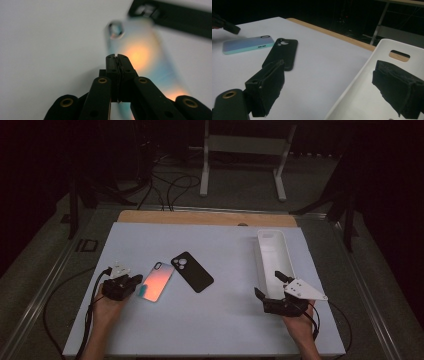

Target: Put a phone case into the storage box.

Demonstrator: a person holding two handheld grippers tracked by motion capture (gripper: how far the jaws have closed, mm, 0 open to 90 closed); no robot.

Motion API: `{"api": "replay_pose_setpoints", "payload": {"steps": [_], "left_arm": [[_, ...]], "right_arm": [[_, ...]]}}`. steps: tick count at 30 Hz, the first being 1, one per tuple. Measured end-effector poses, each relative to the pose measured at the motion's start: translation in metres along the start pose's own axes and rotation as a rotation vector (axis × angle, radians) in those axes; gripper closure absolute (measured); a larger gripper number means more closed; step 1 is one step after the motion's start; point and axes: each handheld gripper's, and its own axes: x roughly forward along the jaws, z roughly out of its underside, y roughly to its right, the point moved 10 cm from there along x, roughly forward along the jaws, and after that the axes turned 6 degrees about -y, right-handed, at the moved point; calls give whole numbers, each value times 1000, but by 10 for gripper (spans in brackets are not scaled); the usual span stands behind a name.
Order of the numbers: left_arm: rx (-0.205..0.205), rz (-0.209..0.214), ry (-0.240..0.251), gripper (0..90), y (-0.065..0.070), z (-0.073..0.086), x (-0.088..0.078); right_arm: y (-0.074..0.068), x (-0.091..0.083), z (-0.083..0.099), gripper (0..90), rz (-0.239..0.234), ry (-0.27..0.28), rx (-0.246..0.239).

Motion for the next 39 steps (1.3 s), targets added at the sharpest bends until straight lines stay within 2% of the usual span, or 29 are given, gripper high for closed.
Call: {"api": "replay_pose_setpoints", "payload": {"steps": [1, 2, 3, 5, 6, 8, 10, 11, 12, 13, 14, 15, 16, 18, 20, 24, 29, 31, 35, 39], "left_arm": [[2, 2, 35, 795, 4, -4, -6], [8, -4, 66, 795, 7, -7, -11], [10, -4, 93, 748, 10, -10, -16], [-1, -13, 141, 549, 15, -14, -26], [-9, -22, 163, 549, 16, -15, -30], [-22, -9, 184, 441, 19, -15, -36], [-13, -24, 187, 297, 22, -11, -41], [-8, -29, 191, 192, 24, -10, -43], [-9, -36, 187, 192, 24, -8, -45], [-7, -44, 183, 120, 25, -6, -47], [-11, -52, 188, 120, 25, -4, -49], [-16, -48, 189, 56, 26, -3, -51], [-16, -44, 204, 32, 27, -2, -56], [-11, -36, 206, 0, 28, -1, -58], [-5, -27, 231, 0, 28, -2, -62], [-12, -39, 243, 0, 27, -3, -64], [-8, -38, 199, 0, 28, 0, -58], [-2, -53, 172, 0, 28, 0, -56], [-5, -55, 145, 0, 29, -4, -53], [-4, -33, 107, 0, 31, -8, -47]], "right_arm": [[1, 0, 1, 106, -3, -1, 4], [1, 0, 1, 106, -3, -1, 4], [1, 0, 2, 106, -6, -2, 3], [0, -1, 2, 107, -15, 0, 6], [0, -1, 2, 107, -15, 0, 6], [0, -1, 1, 107, -21, 4, 8], [-1, -1, 1, 107, -26, 7, 12], [0, -1, 1, 107, -23, 6, 15], [0, -1, 1, 107, -23, 6, 15], [0, -2, 2, 107, -23, 4, 22], [0, -2, 2, 107, -23, 4, 22], [-1, -2, 2, 107, -27, 7, 23], [-1, -3, 3, 106, -29, 5, 19], [-1, -5, 5, 105, -32, 8, 20], [-1, -5, 6, 104, -36, 10, 22], [2, -8, 9, 97, -22, 5, 35], [3, -8, 11, 98, -16, 0, 42], [3, -7, 11, 98, -19, -3, 45], [2, -6, 10, 98, -22, -9, 48], [2, -4, 7, 98, -15, -7, 44]]}}
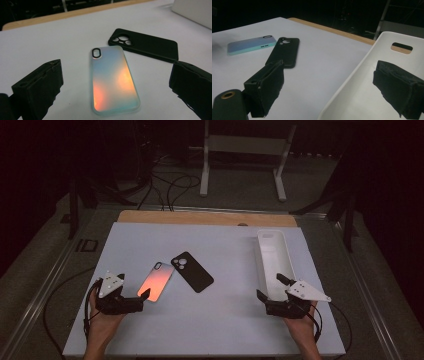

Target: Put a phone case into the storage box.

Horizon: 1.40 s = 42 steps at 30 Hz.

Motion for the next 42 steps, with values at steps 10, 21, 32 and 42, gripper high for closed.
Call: {"api": "replay_pose_setpoints", "payload": {"steps": [10, 21, 32, 42], "left_arm": [[-2, -26, -80, 0, -3, -2, 18], [26, -51, -213, 0, -6, 3, 49], [20, -74, -290, 0, -11, 8, 70], [19, -70, -337, 0, -8, 14, 83]], "right_arm": [[0, 2, 0, 98, -4, -9, 2], [1, 3, 0, 99, 0, -11, -1], [1, 3, 2, 99, 2, -15, 0], [1, 4, 3, 99, 2, -20, 1]]}}
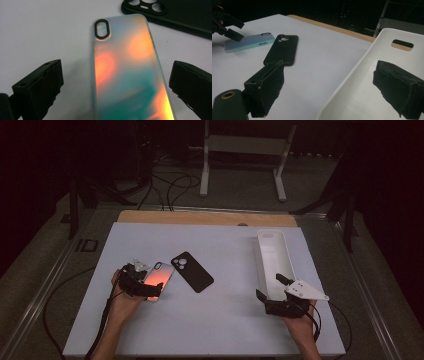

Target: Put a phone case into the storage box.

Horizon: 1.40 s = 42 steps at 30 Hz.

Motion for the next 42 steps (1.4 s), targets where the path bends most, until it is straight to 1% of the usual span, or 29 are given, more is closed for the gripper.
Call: {"api": "replay_pose_setpoints", "payload": {"steps": [7, 10, 12, 13, 15, 20, 21, 22, 26, 35, 37, 39, 42], "left_arm": [[13, 1, -35, 5, 8, 4, 7], [10, 1, -48, 7, 10, 6, 10], [9, -14, -53, 23, 9, 7, 11], [6, -13, -59, 45, 9, 8, 11], [-10, -4, -64, 53, 10, 9, 12], [-13, 0, -90, 78, 10, 13, 15], [-18, 4, -89, 80, 10, 13, 15], [-37, 17, -90, 88, 11, 14, 16], [-53, 32, -95, 99, 10, 15, 16], [-66, 35, -102, 102, 11, 15, 17], [-69, 35, -106, 121, 10, 15, 16], [-72, 34, -100, 161, 9, 15, 15], [-75, 28, -96, 164, 9, 15, 15]], "right_arm": [[0, -1, 1, 99, 1, -1, -3], [1, -1, 1, 99, 2, 0, 0], [1, -1, 1, 99, 3, 0, 0], [1, -1, 1, 99, 4, -1, 2], [0, -1, 1, 99, 2, -1, 0], [1, -2, 1, 99, 2, 1, 0], [1, -2, 1, 99, 3, 2, 0], [1, -2, 1, 99, 4, 1, -1], [1, -1, 1, 99, 4, 0, 1], [0, -1, 1, 99, 1, -3, -2], [0, -1, 0, 99, 0, 1, -2], [0, -2, 0, 99, 1, 1, 1], [1, -2, 0, 99, 3, 1, 2]]}}
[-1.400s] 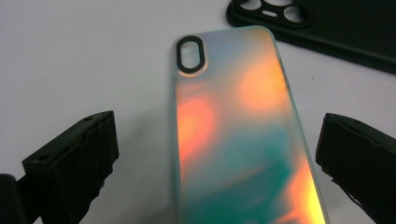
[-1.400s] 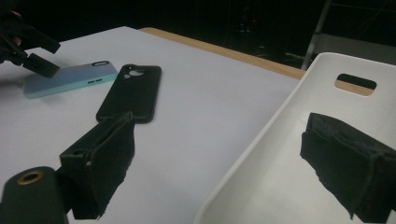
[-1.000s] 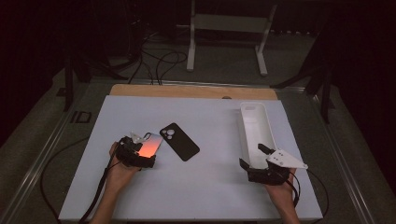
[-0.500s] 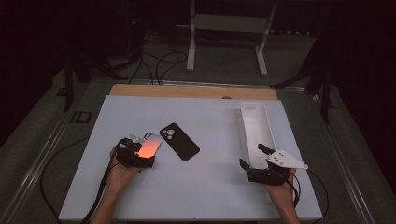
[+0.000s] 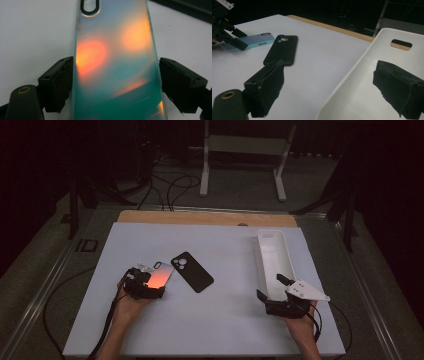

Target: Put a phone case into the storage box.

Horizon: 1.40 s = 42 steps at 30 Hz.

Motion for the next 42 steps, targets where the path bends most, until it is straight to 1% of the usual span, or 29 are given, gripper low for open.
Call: {"api": "replay_pose_setpoints", "payload": {"steps": [5, 10, 15, 16, 17, 22, 24, 25, 27, 30, 35, 37, 38, 40, 42], "left_arm": [[-3, -2, 6, 168, 0, 0, 0], [-7, 9, 17, 171, 0, 0, -2], [-19, 7, 51, 172, -3, -4, -10], [-18, -3, 66, 172, -6, -5, -14], [-18, -3, 66, 171, -6, -5, -14], [-23, -8, 110, 171, -9, -8, -24], [-16, -5, 124, 171, -10, -9, -28], [-11, -6, 139, 171, -9, -10, -30], [9, -4, 164, 171, -8, -12, -34], [26, -1, 196, 171, -7, -15, -39], [32, -5, 237, 171, -6, -20, -48], [40, 1, 249, 170, -4, -22, -52], [46, -2, 256, 170, -3, -23, -54], [56, 0, 267, 170, -1, -26, -58], [60, 2, 279, 171, 1, -28, -62]], "right_arm": [[0, 0, 0, 99, -1, 0, 4], [0, 1, 0, 99, -2, -1, 2], [1, 1, 0, 99, -2, -1, 6], [1, 1, 0, 99, -1, 0, 5], [1, 1, 0, 99, -1, 0, 5], [1, 1, -2, 99, 0, 2, 1], [1, 1, -2, 99, 1, 1, 2], [1, 1, -2, 99, 1, 1, 5], [2, 1, -3, 99, 1, 3, 0], [1, 1, -6, 99, -5, 4, -5], [1, 3, -14, 99, -15, 8, -9], [0, 4, -18, 98, -20, 4, -10], [-2, 5, -21, 98, -30, 5, -13], [-2, 6, -23, 99, -31, 2, -14], [-4, 7, -26, 99, -41, 1, -22]]}}
